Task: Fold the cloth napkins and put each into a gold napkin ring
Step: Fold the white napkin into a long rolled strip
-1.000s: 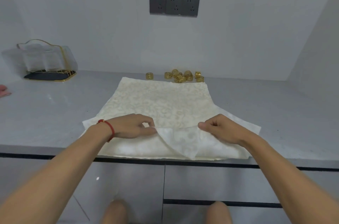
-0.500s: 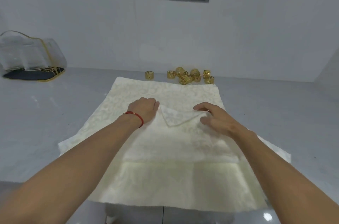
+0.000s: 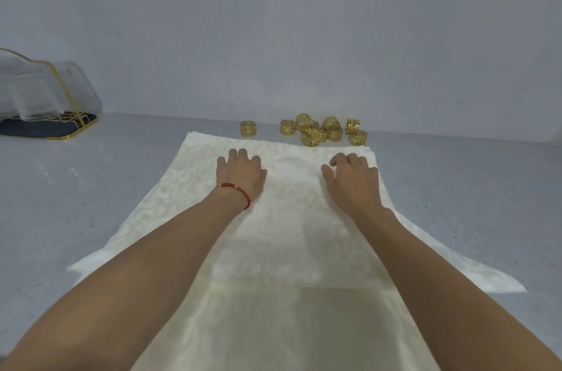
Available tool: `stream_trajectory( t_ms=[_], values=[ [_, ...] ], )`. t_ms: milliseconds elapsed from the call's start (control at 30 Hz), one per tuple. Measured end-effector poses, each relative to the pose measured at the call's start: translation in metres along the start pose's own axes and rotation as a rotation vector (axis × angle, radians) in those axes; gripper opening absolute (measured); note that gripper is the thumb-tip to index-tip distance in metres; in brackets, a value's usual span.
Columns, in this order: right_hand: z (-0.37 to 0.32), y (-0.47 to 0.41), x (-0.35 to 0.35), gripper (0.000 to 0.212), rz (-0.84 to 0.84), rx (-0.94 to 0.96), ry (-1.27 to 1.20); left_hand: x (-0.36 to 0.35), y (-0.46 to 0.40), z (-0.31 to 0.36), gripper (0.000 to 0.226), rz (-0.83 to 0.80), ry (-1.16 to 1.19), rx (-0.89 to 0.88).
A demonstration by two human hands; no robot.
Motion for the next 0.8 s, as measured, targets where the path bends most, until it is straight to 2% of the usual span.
stream_trajectory(
  t_ms=[67, 133, 200, 233, 300, 333, 567, 733, 800],
  values=[
    [-0.013, 0.005, -0.008, 0.037, -0.033, 0.164, 0.012, 0.001, 0.004, 0.005, 0.033, 0.108, 0.020, -0.010],
    [-0.021, 0.012, -0.024, 0.040, -0.176, 0.275, 0.089, -0.001, 0.010, 0.022, 0.038, 0.165, 0.075, -0.218],
    [-0.021, 0.015, -0.041, 0.045, -0.270, 0.286, 0.196, -0.012, 0.012, 0.039, 0.046, 0.037, 0.128, -0.413],
    [-0.021, 0.014, -0.045, 0.048, -0.286, 0.275, 0.227, -0.019, 0.010, 0.043, 0.049, -0.067, 0.128, -0.444],
    [-0.021, 0.010, -0.050, 0.051, -0.311, 0.255, 0.253, -0.031, 0.006, 0.046, 0.053, -0.229, 0.084, -0.441],
    [-0.021, 0.007, -0.052, 0.052, -0.328, 0.251, 0.254, -0.034, 0.003, 0.046, 0.054, -0.259, 0.061, -0.437],
    [-0.020, -0.018, -0.059, 0.055, -0.427, 0.233, 0.206, -0.031, -0.014, 0.049, 0.055, -0.257, 0.036, -0.411],
    [-0.018, -0.026, -0.061, 0.052, -0.398, 0.243, 0.179, -0.032, -0.020, 0.051, 0.054, -0.248, 0.086, -0.401],
    [-0.019, -0.028, -0.059, 0.046, -0.338, 0.258, 0.173, -0.033, -0.019, 0.051, 0.054, -0.252, 0.139, -0.382]
  ],
)
Point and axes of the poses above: each hand's wrist, its own y-axis away from the middle knuckle, its own x-axis out of the back of the hand, z = x × y, the point moved 5 cm from there along -y, towards the middle knuckle, and after that the axes turned 11 degrees about -z, right-handed, at the moved point
